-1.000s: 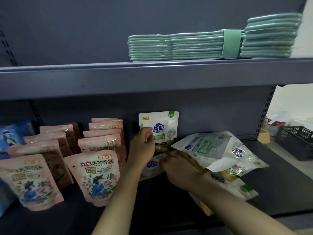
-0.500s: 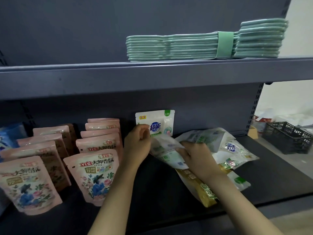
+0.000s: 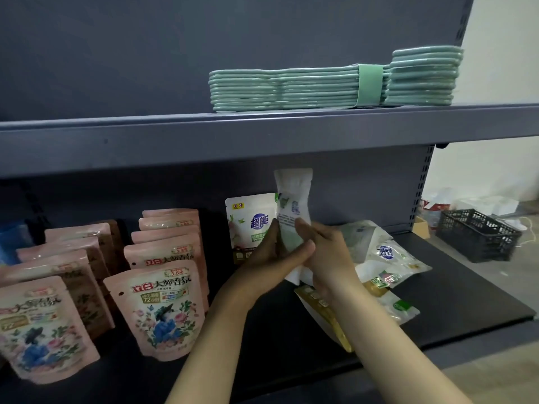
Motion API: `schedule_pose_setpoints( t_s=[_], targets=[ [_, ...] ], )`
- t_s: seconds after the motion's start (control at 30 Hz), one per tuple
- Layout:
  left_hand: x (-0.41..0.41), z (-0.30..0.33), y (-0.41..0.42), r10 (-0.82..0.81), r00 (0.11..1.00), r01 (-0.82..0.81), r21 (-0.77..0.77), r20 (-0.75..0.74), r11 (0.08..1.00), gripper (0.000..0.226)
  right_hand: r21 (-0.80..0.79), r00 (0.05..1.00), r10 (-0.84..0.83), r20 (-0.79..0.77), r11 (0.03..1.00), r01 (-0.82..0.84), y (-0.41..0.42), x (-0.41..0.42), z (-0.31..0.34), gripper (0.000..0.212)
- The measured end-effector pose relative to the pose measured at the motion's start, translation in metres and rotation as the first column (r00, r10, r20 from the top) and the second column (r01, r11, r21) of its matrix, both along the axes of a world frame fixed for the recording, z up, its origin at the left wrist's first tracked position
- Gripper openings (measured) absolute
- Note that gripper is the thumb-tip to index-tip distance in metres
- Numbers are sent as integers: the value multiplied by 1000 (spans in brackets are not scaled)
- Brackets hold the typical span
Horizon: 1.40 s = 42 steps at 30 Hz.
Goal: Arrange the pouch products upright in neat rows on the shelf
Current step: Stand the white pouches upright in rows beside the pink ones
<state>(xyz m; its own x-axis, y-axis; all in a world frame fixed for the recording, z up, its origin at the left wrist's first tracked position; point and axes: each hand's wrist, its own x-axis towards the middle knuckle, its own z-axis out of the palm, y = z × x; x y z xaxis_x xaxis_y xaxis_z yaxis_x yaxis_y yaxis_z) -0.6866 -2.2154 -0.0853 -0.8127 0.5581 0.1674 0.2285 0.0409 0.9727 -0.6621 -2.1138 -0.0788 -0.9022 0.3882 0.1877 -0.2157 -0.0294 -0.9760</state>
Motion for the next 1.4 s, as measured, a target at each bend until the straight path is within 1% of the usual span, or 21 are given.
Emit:
schedule_pose_setpoints(
  t_s=[0.03, 0.13, 0.2, 0.23, 0.27, 0.3, 0.37, 0.43, 0.5, 0.57, 0.6, 0.63, 0.7, 0.77, 0.83, 0.9, 0.93, 1.03, 1.13, 1.23, 1.4],
  targets=[
    [0, 0, -1, -6, 1000, 6, 41, 10, 999, 52, -38, 999, 48, 18, 998, -48, -4, 3, 3, 30],
    [-3, -2, -6, 58, 998, -64, 156, 39, 986, 32, -26, 986, 156, 58, 988, -155, -14, 6, 2, 31],
    [-7, -4, -8, 136, 986, -156, 248, 96, 956, 38, -27, 977, 190, 95, 982, -188, -20, 6, 0, 41],
    [-10, -6, -10, 172, 976, -205, 287, 136, 936, 43, 23, 977, 194, 85, 980, -197, -20, 5, -4, 41],
    [-13, -7, -11, 214, 962, -259, 319, 169, 912, 41, 122, 985, 163, 58, 978, -169, -20, 4, -6, 32],
    [-16, -9, -14, 263, 944, -318, 333, 201, 887, 34, 222, 991, 129, 29, 966, -132, -19, 4, -6, 28],
    [-21, -14, -19, 344, 906, -411, 313, 247, 856, 16, 343, 999, 40, -1, 939, -37, -12, 0, -10, 34],
    [-23, -19, -24, 384, 889, -446, 276, 250, 852, 12, 389, 1000, -5, -6, 921, 7, -2, -8, -14, 47],
    [-23, -19, -25, 410, 877, -469, 257, 252, 845, 17, 346, 995, 87, 42, 934, -96, 10, -14, -15, 74],
    [-22, -17, -25, 427, 873, -477, 230, 236, 848, 9, 218, 951, 263, 165, 930, -295, 19, -19, -11, 102],
    [-22, -14, -25, 433, 873, -478, 214, 224, 852, 4, 173, 927, 308, 215, 922, -347, 24, -22, -10, 106],
    [-21, -10, -26, 450, 872, -483, 183, 194, 856, 4, 159, 912, 324, 253, 916, -369, 31, -27, -9, 97],
    [-21, -1, -27, 503, 859, -512, 109, 99, 852, 6, 132, 878, 365, 309, 898, -420, 41, -37, -9, 61],
    [-26, 6, -27, 538, 840, -538, 27, -69, 843, 25, 104, 837, 454, 306, 858, -503, 44, -44, -7, 27],
    [-32, 10, -25, 603, 772, -619, -23, -200, 785, 35, 99, 825, 483, 294, 843, -529, 45, -52, -5, 23],
    [-32, 13, -23, 656, 696, -692, -32, -292, 721, 36, 125, 848, 453, 275, 858, -498, 46, -67, -3, 24],
    [-31, 13, -22, 661, 679, -706, -36, -319, 708, 38, 170, 871, 407, 276, 871, -461, 46, -75, -3, 26],
    [-31, 9, -20, 642, 686, -701, -76, -341, 709, 48, 256, 916, 290, 277, 897, -361, 45, -93, -2, 37],
    [-34, 6, -20, 614, 700, -697, -163, -363, 698, 60, 343, 939, 218, 266, 889, -303, 46, -111, -6, 47],
    [-32, 9, -17, 607, 746, -665, -285, -273, 690, 71, 474, 960, 133, 248, 847, -239, 51, -133, -19, 81],
    [-41, 6, -11, 625, 763, -646, -253, -166, 721, 77, 536, 963, 145, 227, 807, -248, 58, -167, -40, 93]
  ],
)
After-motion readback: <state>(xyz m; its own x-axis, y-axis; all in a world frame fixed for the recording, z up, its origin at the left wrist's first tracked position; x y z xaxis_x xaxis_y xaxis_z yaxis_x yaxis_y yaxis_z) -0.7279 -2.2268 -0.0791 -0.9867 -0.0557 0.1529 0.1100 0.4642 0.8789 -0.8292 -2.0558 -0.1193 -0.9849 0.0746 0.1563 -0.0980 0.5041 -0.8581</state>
